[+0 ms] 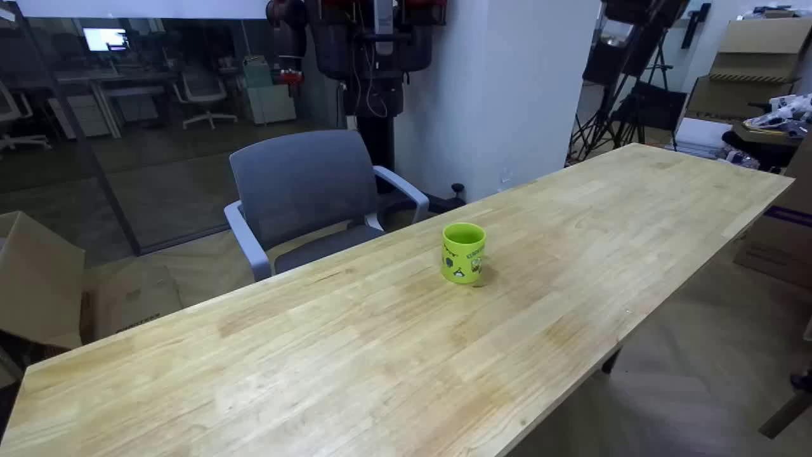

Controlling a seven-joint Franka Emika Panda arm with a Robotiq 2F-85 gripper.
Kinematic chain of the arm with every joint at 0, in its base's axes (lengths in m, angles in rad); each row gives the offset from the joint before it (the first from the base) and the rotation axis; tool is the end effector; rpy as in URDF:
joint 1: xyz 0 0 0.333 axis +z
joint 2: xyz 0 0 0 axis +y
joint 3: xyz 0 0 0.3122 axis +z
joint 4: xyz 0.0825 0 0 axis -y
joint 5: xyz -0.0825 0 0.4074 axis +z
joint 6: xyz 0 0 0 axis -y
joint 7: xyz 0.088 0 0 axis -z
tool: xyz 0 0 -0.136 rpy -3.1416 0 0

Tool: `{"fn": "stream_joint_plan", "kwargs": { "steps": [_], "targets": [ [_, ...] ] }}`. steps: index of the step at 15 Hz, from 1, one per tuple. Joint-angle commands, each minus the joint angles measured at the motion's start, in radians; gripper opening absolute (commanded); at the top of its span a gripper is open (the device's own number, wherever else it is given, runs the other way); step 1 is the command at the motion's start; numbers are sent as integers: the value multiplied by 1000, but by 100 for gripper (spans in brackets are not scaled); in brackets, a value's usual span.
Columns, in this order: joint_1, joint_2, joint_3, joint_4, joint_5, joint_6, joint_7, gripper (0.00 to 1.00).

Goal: Move the yellow mug forward

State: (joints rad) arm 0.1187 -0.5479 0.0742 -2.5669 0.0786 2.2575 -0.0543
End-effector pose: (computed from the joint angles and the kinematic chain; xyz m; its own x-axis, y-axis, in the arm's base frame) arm 0.4201 0.0850 0.4283 0.9530 0.1892 0.2364 0.1993 -0.9797 -0.0194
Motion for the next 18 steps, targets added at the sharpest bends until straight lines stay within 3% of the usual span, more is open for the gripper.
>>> {"fn": "stream_joint_plan", "kwargs": {
  "steps": [1, 12, 14, 18],
  "targets": [
    [3, 0, -3, 2, -3, -3, 2, 100],
    [3, 0, -3, 2, -3, -3, 2, 100],
    [-32, -13, 37, -16, -54, 64, 75, 100],
    [-125, 59, 40, -2, -132, 194, 174, 100]
  ]
}}
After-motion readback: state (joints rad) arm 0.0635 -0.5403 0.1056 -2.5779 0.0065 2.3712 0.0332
